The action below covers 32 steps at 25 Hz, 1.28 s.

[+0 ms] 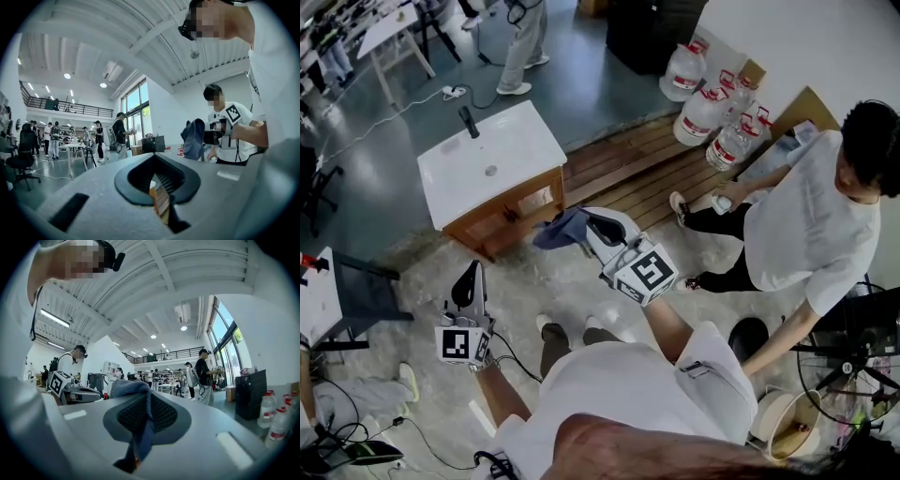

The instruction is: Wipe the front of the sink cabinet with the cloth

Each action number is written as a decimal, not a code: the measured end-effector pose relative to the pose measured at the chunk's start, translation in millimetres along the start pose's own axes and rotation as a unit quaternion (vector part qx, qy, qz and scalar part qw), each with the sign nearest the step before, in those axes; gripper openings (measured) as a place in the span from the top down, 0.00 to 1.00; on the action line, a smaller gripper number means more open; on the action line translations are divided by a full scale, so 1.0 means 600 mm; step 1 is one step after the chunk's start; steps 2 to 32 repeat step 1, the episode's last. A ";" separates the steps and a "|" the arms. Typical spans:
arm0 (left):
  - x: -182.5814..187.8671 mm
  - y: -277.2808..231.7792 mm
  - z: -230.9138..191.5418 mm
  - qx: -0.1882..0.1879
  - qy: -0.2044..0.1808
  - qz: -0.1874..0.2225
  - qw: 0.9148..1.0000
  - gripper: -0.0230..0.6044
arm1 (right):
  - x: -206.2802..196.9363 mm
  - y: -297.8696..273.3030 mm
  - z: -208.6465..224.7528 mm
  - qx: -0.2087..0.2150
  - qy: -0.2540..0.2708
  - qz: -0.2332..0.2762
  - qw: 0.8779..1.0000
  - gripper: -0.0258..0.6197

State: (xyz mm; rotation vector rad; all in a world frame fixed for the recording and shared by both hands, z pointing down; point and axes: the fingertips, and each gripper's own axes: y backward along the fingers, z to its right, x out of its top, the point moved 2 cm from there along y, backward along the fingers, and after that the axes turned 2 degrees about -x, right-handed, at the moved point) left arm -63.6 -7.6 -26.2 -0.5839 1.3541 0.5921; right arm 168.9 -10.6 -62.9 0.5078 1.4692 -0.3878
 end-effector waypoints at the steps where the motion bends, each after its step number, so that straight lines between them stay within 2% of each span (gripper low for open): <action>1: 0.000 0.001 0.000 0.000 0.000 0.000 1.000 0.96 | 0.000 0.000 -0.002 0.000 0.000 -0.001 1.000 0.91; 32: 0.000 0.001 0.000 0.000 0.000 0.000 1.000 0.96 | 0.000 0.000 -0.002 0.000 0.000 -0.001 1.000 0.91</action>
